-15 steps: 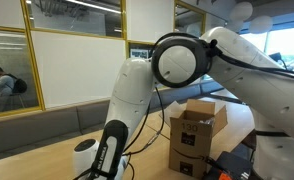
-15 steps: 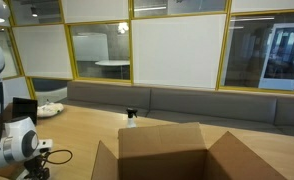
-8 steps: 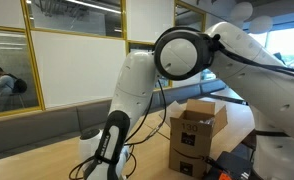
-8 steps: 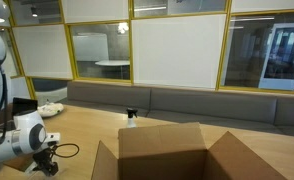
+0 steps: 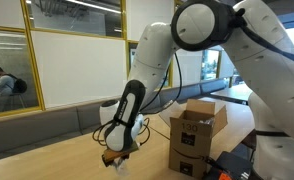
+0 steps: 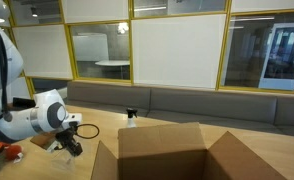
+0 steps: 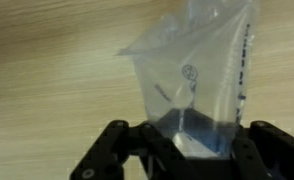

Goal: Place the clear plastics and spray bottles inside the brown box

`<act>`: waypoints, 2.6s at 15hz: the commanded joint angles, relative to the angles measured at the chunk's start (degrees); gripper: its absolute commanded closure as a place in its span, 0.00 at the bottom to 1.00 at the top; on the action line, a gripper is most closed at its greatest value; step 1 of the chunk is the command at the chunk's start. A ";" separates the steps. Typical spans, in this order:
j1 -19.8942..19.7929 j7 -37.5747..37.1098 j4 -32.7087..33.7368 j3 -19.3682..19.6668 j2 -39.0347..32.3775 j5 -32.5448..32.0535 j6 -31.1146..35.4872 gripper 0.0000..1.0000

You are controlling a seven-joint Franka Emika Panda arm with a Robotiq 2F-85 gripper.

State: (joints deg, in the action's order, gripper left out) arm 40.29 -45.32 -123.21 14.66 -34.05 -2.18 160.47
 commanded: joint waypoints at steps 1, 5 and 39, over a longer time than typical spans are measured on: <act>1.87 -5.80 -6.43 7.87 10.55 -7.08 -3.83 0.86; -0.47 -14.04 -6.26 13.84 18.00 -21.75 -10.92 0.86; -54.87 -31.38 -32.26 -3.16 51.12 -46.23 -26.19 0.86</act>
State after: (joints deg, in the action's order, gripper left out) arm -13.19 -75.84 -154.28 10.95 19.65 -48.85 128.87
